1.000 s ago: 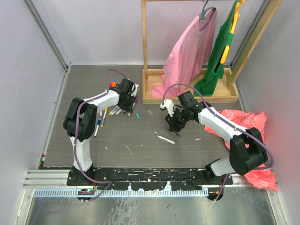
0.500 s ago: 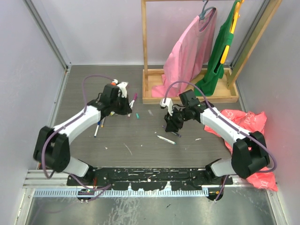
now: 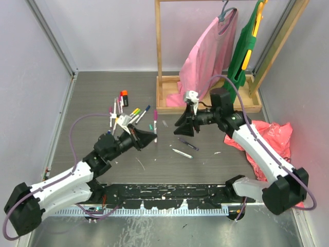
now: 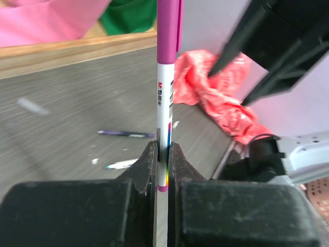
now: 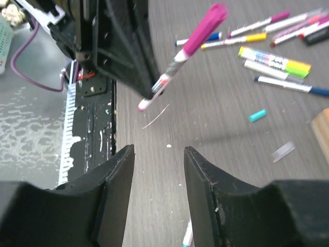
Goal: Open the pen caps
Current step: Pick up the pen from the center of the board.
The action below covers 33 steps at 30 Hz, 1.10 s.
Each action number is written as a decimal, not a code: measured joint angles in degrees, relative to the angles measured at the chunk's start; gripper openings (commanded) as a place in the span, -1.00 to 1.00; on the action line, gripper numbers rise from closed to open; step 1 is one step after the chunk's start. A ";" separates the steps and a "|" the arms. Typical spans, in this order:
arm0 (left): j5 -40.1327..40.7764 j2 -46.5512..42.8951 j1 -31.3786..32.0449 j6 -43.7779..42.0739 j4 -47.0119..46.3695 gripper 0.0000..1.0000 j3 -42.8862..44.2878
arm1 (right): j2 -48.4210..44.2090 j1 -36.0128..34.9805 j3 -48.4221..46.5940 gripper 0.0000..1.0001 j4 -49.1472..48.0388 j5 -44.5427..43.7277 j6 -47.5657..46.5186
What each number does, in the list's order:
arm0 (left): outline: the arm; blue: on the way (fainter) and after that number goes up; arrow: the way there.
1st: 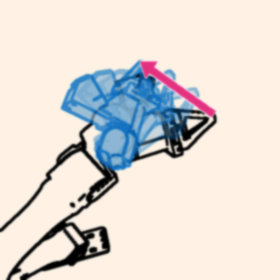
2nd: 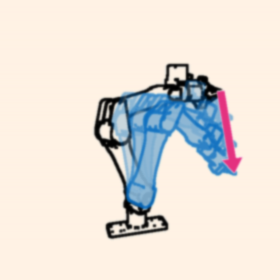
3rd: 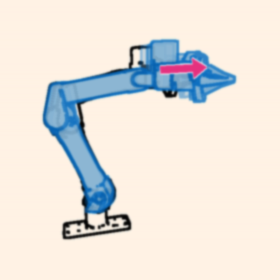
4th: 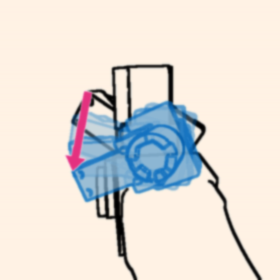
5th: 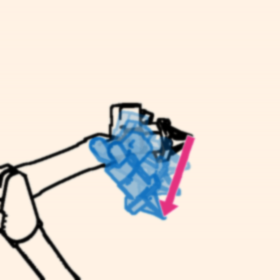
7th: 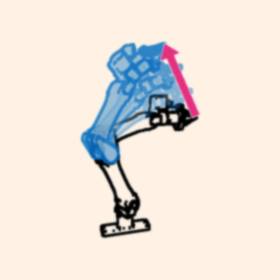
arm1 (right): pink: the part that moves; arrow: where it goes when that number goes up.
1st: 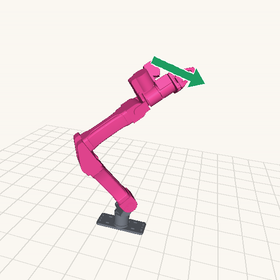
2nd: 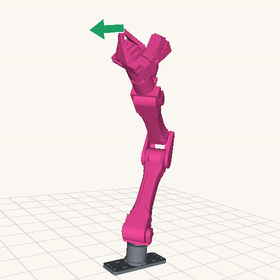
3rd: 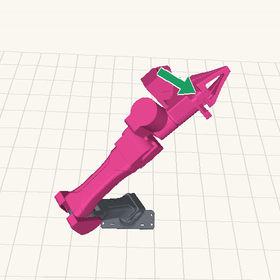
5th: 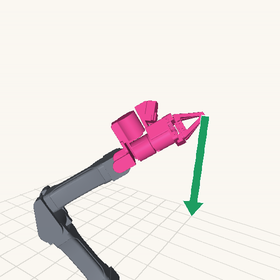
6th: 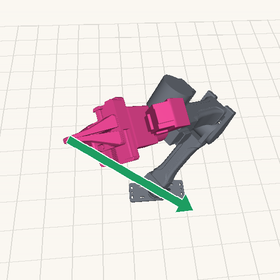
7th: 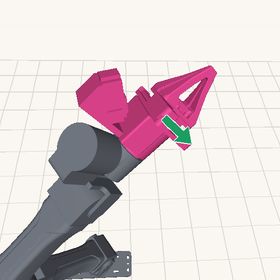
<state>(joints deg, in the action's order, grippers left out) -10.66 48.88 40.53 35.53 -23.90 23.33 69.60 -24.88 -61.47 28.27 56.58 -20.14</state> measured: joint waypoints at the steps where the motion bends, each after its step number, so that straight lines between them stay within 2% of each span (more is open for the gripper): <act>1: 1.66 -0.85 2.27 0.24 -2.54 -1.00 -1.31 | -1.64 0.98 1.25 0.09 -3.37 1.99 2.78; 5: 10.03 -0.66 11.67 0.94 -12.26 -1.00 -4.92 | -5.77 7.43 8.11 0.27 -20.39 8.98 17.66; 8: 15.98 2.05 16.11 0.72 -18.23 -1.00 -5.29 | -5.70 9.81 14.27 0.38 -34.62 11.23 29.73; 13: 23.93 9.53 21.03 -0.33 -28.24 -1.00 -5.22 | -5.44 9.94 23.39 0.46 -55.41 12.46 46.27; 18: 27.91 16.63 23.65 -0.57 -33.81 -1.00 -3.98 | -5.46 9.94 26.99 0.49 -68.89 12.13 54.73; 22: 29.73 20.81 25.57 -1.07 -37.64 -1.00 -1.70 | -5.49 9.84 28.35 0.46 -72.57 10.03 58.05; 33: 33.03 26.86 27.41 -0.94 -41.88 -1.00 1.22 | -5.49 8.22 28.70 0.29 -71.87 6.08 59.23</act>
<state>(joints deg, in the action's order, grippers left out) 22.37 75.75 67.94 34.59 -65.78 24.56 64.12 -16.67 -32.77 -43.59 62.65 39.09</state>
